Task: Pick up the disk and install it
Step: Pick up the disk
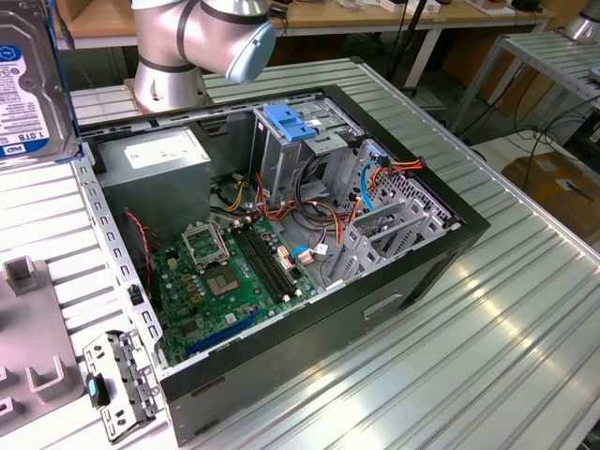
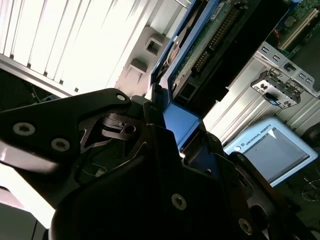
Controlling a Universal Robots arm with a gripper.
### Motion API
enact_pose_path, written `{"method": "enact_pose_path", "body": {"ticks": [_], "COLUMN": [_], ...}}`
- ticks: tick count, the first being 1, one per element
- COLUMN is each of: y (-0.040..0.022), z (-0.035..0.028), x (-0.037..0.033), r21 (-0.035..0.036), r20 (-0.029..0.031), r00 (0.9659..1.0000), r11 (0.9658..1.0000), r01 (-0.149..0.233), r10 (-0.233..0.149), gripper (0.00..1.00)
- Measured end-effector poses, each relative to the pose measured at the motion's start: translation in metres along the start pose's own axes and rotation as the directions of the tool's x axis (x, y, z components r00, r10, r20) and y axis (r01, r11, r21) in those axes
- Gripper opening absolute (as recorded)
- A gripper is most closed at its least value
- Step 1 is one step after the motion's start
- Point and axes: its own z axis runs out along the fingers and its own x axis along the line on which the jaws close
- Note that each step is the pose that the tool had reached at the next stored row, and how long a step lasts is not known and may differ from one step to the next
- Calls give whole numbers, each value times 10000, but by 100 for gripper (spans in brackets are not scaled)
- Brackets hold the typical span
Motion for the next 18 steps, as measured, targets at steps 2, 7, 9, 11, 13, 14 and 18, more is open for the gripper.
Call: {"method": "enact_pose_path", "body": {"ticks": [2,7,9,11,13,14,18], "y": [-48,-166,-249,-313,-373,-405,-547], "z": [0,3,4,5,7,7,9], "x": [1,2,3,4,5,6,7], "r21": [-2,-1,-1,-1,-1,-1,-2], "r20": [-1,-1,-1,-1,-1,0,-1], "r00": [10000,10000,10000,10000,10000,10000,10000], "r11": [10000,10000,10000,10000,10000,10000,10000], "r01": [0,0,-1,0,0,1,0], "r10": [0,0,1,0,0,-1,0], "gripper": [37,37,37,37,37,37,37]}}
